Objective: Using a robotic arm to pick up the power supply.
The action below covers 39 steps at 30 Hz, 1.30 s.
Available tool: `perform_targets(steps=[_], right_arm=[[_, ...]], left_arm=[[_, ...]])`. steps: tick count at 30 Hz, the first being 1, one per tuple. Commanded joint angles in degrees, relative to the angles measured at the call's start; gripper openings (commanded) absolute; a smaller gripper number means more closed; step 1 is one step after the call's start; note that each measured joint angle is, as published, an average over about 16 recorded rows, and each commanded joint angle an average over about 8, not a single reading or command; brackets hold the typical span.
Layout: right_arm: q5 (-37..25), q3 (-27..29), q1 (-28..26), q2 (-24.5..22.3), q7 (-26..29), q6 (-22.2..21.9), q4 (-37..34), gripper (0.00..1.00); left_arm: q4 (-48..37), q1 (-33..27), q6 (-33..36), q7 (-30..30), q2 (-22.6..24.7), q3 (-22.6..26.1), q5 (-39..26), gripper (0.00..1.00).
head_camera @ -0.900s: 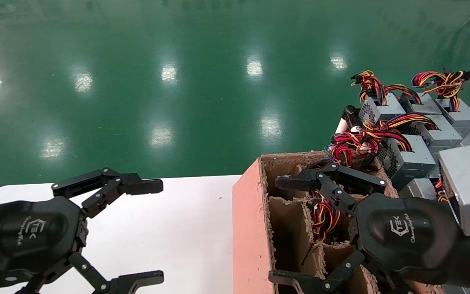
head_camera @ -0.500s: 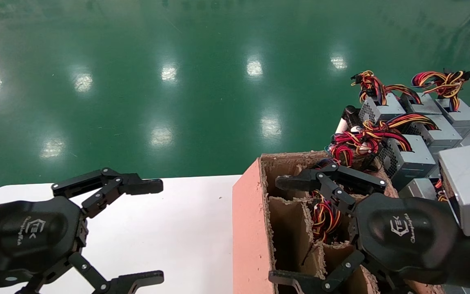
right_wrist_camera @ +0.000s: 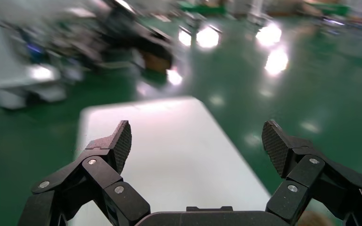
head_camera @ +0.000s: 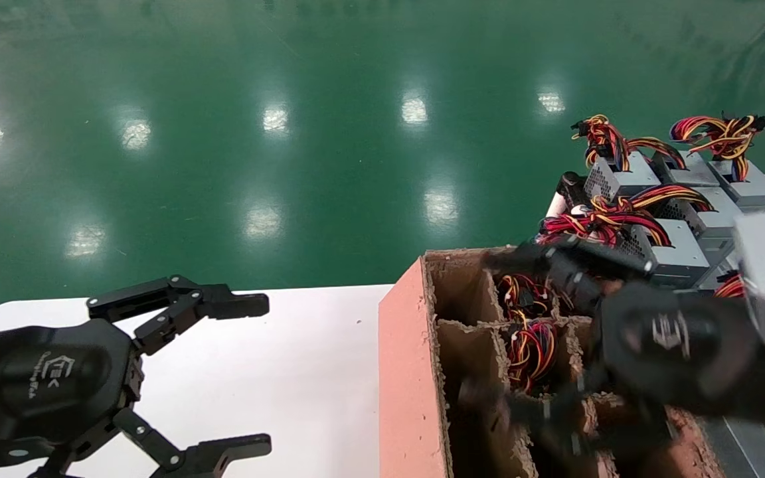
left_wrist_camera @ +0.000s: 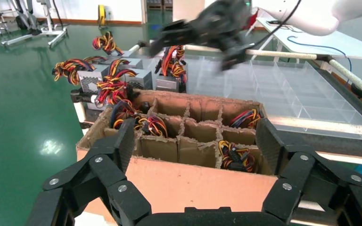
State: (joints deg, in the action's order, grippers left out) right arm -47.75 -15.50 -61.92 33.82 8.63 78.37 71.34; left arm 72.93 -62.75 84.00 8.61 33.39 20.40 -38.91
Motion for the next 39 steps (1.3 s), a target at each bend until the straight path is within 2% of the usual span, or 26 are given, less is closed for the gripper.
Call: perform_targets(steps=[1, 6, 7, 14, 15, 28, 39], right_arm=[[-2.56, 0.13, 0.04, -0.51, -0.85, -2.91, -0.21, 1.00], [-7.99, -1.39, 0.20, 0.78, 0.66, -9.70, -3.83, 0.99], [-8.74, -1.76, 0.10, 1.12, 1.06, -10.50, -4.82, 0.92], [-13.03, -3.98, -1.25, 2.98, 3.12, -13.84, -11.33, 0.07], [-13.33, -4.16, -1.43, 3.17, 3.28, -14.00, -12.08, 0.01], [-14.20, -5.18, -3.23, 6.19, 2.04, -13.59, -19.92, 0.00], [-14.99, -5.84, -4.10, 7.39, 0.36, -12.71, -22.84, 0.00]], left_arm=[[0.00, 0.00, 0.00, 0.00, 0.00, 0.00, 0.00, 0.00], [0.00, 0.00, 0.00, 0.00, 0.00, 0.01, 0.00, 0.00], [0.00, 0.00, 0.00, 0.00, 0.00, 0.01, 0.00, 0.00], [-0.01, -0.01, 0.00, -0.01, 0.00, 0.01, 0.01, 0.00], [-0.01, -0.01, 0.00, -0.01, 0.00, 0.01, 0.01, 0.00], [-0.01, -0.01, -0.01, -0.01, -0.01, 0.03, 0.02, 0.00], [-0.01, -0.01, -0.01, -0.02, -0.01, 0.03, 0.02, 0.00]])
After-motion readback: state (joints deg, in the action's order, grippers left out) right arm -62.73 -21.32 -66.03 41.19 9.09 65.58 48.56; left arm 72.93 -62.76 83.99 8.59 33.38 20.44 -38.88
